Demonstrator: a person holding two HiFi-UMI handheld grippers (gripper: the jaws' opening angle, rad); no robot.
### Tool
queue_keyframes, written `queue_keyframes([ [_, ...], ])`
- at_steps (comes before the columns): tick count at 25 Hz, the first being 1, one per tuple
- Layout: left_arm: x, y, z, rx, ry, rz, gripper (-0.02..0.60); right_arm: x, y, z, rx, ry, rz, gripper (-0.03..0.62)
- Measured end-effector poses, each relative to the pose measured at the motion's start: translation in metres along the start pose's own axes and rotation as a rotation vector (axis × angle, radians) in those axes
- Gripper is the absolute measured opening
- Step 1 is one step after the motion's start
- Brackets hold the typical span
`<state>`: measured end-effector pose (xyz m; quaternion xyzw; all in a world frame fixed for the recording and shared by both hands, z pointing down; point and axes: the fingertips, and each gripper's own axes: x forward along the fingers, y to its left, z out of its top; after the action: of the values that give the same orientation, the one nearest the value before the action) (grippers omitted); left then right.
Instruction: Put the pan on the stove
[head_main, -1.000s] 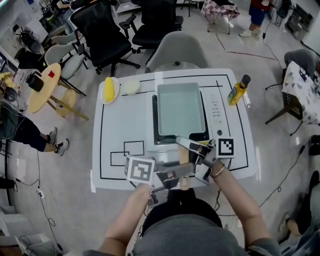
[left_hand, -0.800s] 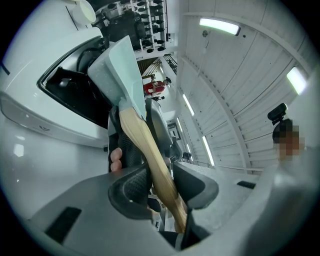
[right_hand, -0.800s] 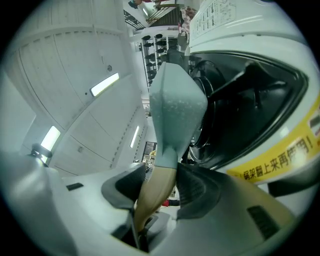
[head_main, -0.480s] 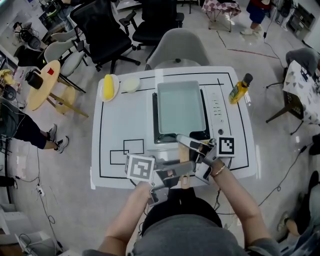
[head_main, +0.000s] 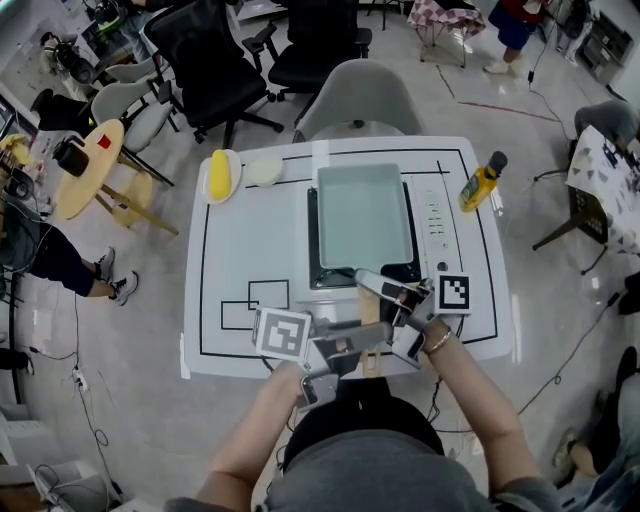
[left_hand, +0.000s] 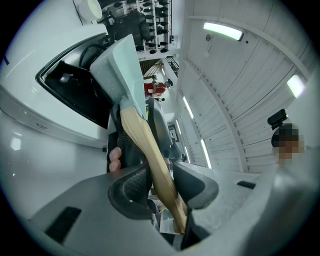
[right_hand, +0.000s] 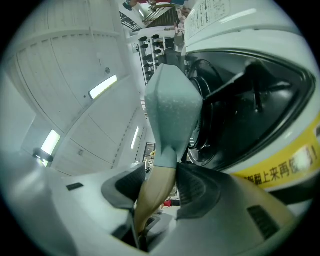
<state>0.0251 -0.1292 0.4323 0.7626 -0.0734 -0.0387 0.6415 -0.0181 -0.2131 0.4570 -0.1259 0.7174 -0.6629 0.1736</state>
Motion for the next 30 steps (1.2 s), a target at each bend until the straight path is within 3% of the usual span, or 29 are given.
queue_keyframes([
  [6,-0.0014,0.0045,-0.0002,0.002,-0.002,0.031,0.132,-0.0002,0.0002,0.0005,-0.002,0.004,0.005,0.183],
  [13,0.0026,-0.0031,0.0035,0.043,-0.007,0.002,0.132,-0.0002,0.0006,0.0015,-0.002,0.008,0.006,0.184],
  [17,-0.0016,0.0041,0.0017,0.029,-0.006,0.05,0.132,-0.0003,0.0009,0.0007,0.003,0.01,0.005,0.189],
  [22,0.0003,-0.0024,0.0029,0.028,-0.024,0.01,0.132,0.0006,0.0022,0.0005,-0.01,0.02,0.011,0.19],
  [25,-0.0012,0.0012,0.0031,0.02,-0.034,0.039,0.133,0.0005,0.0019,0.0005,-0.002,0.019,0.005,0.189],
  [30,-0.0031,-0.0023,0.0056,0.029,-0.062,0.014,0.161,0.0003,0.0004,0.0007,-0.014,0.022,-0.002,0.189],
])
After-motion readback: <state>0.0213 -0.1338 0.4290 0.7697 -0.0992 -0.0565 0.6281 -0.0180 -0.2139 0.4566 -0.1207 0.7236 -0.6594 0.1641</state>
